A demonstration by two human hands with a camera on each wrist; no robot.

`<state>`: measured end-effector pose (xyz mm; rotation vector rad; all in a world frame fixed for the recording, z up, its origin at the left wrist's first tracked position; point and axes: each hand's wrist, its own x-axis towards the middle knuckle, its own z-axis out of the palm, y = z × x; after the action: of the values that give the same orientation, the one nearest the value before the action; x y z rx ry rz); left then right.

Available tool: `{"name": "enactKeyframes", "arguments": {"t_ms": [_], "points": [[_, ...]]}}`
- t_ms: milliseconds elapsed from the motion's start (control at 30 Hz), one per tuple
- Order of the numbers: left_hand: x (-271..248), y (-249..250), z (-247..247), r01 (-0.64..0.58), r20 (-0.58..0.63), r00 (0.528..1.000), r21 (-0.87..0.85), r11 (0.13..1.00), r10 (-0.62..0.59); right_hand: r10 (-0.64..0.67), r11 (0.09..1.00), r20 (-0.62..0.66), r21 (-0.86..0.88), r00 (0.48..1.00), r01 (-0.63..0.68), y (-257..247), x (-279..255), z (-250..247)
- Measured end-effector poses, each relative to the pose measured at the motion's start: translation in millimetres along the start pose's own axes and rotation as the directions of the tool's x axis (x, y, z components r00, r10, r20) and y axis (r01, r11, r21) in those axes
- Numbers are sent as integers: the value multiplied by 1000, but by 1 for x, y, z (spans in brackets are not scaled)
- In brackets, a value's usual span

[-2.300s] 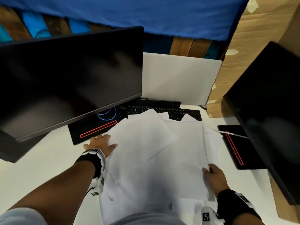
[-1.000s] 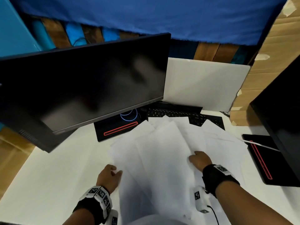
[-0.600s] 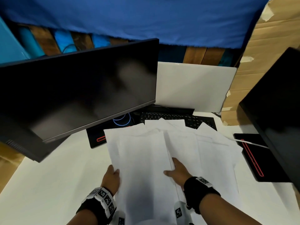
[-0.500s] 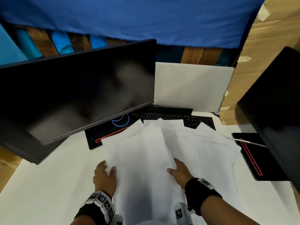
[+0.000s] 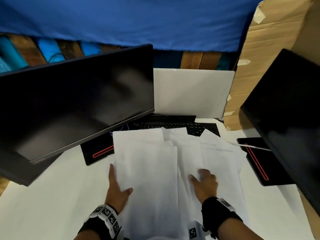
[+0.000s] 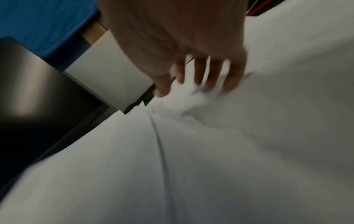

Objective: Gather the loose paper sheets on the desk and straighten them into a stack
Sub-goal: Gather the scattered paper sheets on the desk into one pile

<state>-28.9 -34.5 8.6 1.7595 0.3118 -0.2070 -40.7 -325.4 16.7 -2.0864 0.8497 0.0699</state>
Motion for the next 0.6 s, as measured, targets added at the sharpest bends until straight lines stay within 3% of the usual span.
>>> {"name": "enactKeyframes", "arguments": {"t_ms": [67, 133, 233, 300, 467, 600], "points": [[2, -11, -9, 70, -26, 997, 94, 993, -68, 114, 968, -94, -213, 989, -132, 10, 3, -12], [5, -20, -16, 154, -49, 988, 214, 965, -147, 137, 958, -39, -249, 990, -143, 20, 7, -18], [7, -24, -15, 248, -115, 967, 197, 948, -228, 55, 997, 133, -59, 990, -48, 29, 12, -15], [8, -22, -12, 261, -117, 962, 122, 958, -247, 20, 1000, 195, -22, 981, -16, 29, 10, -11], [14, -10, 2, 256, -22, 967, 69, 964, -255, -32, 997, 233, -56, 972, 46, 16, 0, 2], [10, 4, 16, 268, 103, 959, -40, 963, -263, -60, 998, 378, 22, 924, 56, 9, -11, 10]]}}
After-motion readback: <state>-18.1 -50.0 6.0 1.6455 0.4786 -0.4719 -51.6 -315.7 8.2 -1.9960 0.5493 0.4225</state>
